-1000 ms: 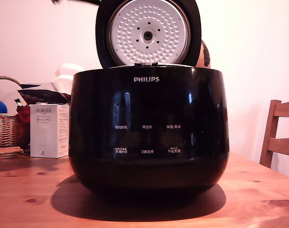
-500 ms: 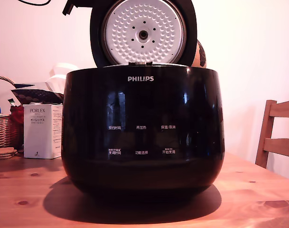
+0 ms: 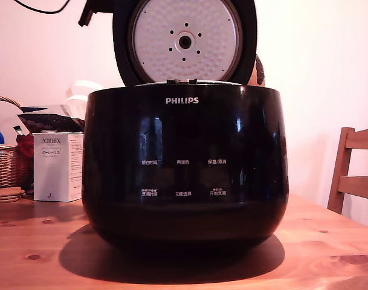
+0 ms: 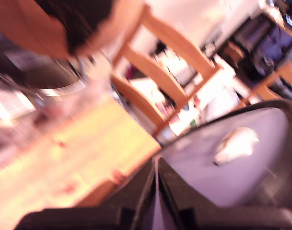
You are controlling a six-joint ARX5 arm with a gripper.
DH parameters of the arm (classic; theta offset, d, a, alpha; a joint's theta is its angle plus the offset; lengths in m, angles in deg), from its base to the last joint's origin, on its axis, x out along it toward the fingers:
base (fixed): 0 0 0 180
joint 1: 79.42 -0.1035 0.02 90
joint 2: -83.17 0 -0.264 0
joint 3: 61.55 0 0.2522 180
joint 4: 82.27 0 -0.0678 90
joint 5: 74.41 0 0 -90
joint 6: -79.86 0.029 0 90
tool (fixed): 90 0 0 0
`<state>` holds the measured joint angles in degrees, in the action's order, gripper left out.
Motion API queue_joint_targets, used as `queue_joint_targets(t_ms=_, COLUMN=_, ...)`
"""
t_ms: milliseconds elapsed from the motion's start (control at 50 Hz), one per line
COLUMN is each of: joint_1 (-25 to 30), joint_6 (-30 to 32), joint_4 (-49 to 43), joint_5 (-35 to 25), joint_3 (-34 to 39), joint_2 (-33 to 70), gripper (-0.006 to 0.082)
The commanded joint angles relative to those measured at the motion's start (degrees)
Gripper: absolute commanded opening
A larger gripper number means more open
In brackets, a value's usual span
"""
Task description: Close the rice cooker by pressing the lid down with medium force
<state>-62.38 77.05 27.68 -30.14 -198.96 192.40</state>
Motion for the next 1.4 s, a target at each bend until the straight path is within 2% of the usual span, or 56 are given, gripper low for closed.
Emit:
queue_joint_targets(t_ms=0, joint_1=2.5, joint_6=1.1, joint_4=-2.3, joint_5=-1.2, joint_3=-0.2, joint_2=1.3, gripper=-0.0023)
queue_joint_targets(t_ms=200, joint_1=5.5, joint_6=4.8, joint_4=-10.3, joint_5=-1.1, joint_3=-0.2, joint_2=1.3, gripper=-0.0023)
queue_joint_targets(t_ms=380, joint_1=8.6, joint_6=4.9, joint_4=-14.6, joint_5=1.0, joint_3=-0.2, joint_2=1.3, gripper=-0.0023)
queue_joint_targets(t_ms=560, joint_1=11.8, joint_6=4.8, joint_4=-15.0, joint_5=12.0, joint_3=-0.2, joint_2=1.3, gripper=-0.0023)
queue_joint_targets(t_ms=600, joint_1=12.3, joint_6=4.8, joint_4=-15.2, joint_5=12.1, joint_3=-0.2, joint_2=1.3, gripper=-0.0023)
queue_joint_targets(t_ms=620, joint_1=12.5, joint_6=4.8, joint_4=-15.3, joint_5=15.2, joint_3=-0.2, joint_2=1.4, gripper=-0.0023)
queue_joint_targets(t_ms=880, joint_1=13.9, joint_6=4.8, joint_4=-16.1, joint_5=23.2, joint_3=-0.2, joint_2=2.2, gripper=-0.0023)
queue_joint_targets(t_ms=1140, joint_1=14.3, joint_6=4.8, joint_4=-16.4, joint_5=26.7, joint_3=-0.1, joint_2=2.7, gripper=-0.0023)
queue_joint_targets(t_ms=1380, joint_1=14.5, joint_6=4.8, joint_4=-18.6, joint_5=26.9, joint_3=0.7, joint_2=2.9, gripper=-0.0023)
